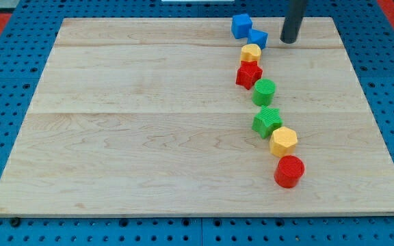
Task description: Adjust the blue triangle
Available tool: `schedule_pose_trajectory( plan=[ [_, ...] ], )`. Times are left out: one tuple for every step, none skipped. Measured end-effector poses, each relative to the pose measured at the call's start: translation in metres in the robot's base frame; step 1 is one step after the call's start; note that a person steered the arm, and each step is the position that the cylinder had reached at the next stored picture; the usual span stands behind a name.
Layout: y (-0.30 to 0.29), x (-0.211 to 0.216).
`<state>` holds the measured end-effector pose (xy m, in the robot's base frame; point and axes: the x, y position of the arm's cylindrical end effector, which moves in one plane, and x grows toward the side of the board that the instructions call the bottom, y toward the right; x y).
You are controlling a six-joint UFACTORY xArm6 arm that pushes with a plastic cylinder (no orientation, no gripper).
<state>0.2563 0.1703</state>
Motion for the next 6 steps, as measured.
schedule_pose_trajectory(
  plan=[
    [-0.01, 0.0],
    [-0.011, 0.0],
    [-0.033, 0.0],
    [-0.025, 0.002],
    [0.041, 0.029],
    [0.063, 0.079]
  ],
)
